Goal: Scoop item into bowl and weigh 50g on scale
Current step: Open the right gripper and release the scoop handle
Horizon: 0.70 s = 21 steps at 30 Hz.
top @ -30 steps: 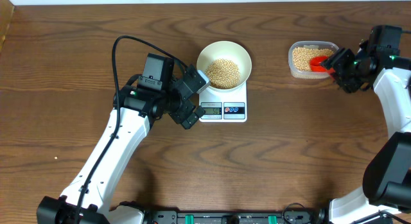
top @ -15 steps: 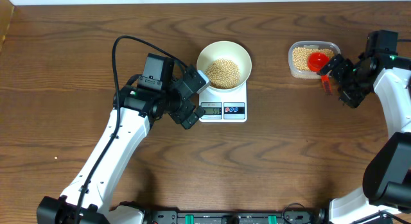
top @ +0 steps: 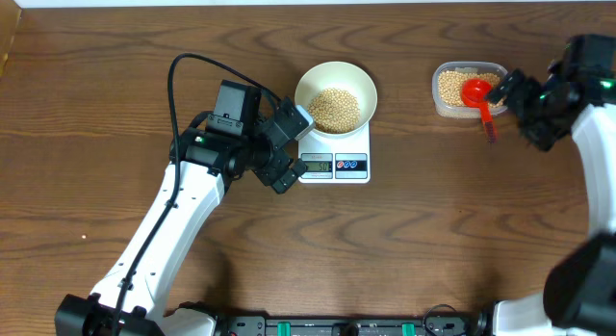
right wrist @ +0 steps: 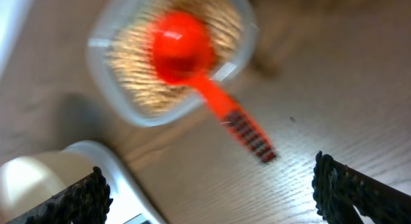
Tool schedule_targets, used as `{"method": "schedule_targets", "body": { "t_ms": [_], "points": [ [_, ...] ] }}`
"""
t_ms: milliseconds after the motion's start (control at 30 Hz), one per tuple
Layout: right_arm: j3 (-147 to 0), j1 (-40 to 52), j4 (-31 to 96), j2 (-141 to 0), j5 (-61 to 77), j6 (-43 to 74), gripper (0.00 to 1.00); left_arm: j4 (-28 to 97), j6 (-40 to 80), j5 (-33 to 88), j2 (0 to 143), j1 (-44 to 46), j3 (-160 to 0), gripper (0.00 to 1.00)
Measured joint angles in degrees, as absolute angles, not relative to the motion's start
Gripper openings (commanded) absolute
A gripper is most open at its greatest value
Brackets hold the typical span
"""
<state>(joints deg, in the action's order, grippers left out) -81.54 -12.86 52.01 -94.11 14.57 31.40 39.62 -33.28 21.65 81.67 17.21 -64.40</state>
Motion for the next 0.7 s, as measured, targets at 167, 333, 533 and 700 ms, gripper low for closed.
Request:
{"method": "schedule_targets", "body": {
  "t_ms": [167,333,533,700],
  "points": [
    [-83.92,-12.71,53.04,-83.07,17.3,26.98,0.99,39.62,-33.28,21.65,81.67,17.21,-64.4,0.98],
    [-84.03,-12.49,53.52,-74.32,18.04,25.69,0.99,39.62,-33.28,21.65,81.67,17.21,-64.4,0.98],
    [-84.07,-12.47,53.63,-68.93,18.15,25.12,0.99,39.62,-33.28,21.65,81.67,17.21,-64.4,0.98],
    [-84.05,-12.47,53.69,-68.2,18.22,25.12,0.99,39.62,-33.28,21.65,81.67,17.21,-64.4,0.98]
  ]
}}
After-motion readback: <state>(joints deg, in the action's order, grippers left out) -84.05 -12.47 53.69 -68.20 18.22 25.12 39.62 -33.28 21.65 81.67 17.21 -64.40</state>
